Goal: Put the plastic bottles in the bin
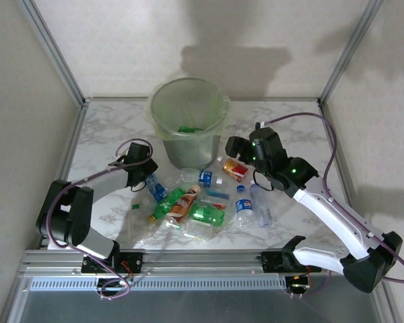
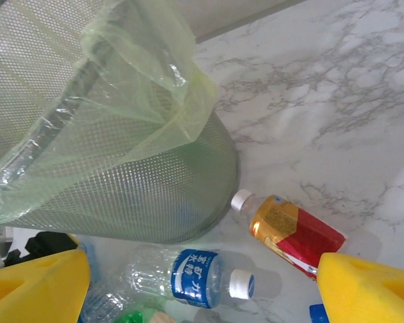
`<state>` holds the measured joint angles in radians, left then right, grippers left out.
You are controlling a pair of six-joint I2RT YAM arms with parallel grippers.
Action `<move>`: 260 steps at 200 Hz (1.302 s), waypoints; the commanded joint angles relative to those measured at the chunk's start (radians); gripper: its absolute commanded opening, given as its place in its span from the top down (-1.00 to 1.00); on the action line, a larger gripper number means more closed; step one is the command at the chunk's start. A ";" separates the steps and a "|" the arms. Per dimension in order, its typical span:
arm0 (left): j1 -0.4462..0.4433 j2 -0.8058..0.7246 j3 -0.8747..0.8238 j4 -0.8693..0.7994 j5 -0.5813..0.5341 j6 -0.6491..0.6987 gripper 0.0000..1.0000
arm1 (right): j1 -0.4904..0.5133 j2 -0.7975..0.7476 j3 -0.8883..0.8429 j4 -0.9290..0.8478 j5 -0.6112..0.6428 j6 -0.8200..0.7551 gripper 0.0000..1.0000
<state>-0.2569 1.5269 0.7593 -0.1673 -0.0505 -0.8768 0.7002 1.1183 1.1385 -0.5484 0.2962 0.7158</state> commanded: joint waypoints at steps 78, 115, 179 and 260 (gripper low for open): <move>0.011 -0.016 0.032 -0.038 -0.049 0.029 -0.19 | -0.031 -0.028 -0.015 -0.036 0.058 0.031 -0.76; 0.012 -0.091 0.034 -0.086 -0.108 0.042 -0.13 | -0.034 -0.038 -0.018 -0.044 0.073 0.037 -0.76; 0.011 -0.265 0.224 -0.266 -0.265 0.104 -0.07 | -0.062 -0.062 -0.021 -0.072 0.105 0.046 -0.77; -0.043 -0.234 0.829 -0.479 -0.282 0.259 -0.02 | -0.114 -0.097 -0.055 -0.074 0.090 0.070 -0.77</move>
<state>-0.2623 1.2560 1.4349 -0.5583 -0.3241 -0.6880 0.6010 1.0382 1.0973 -0.6113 0.3737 0.7673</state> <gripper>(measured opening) 0.525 0.883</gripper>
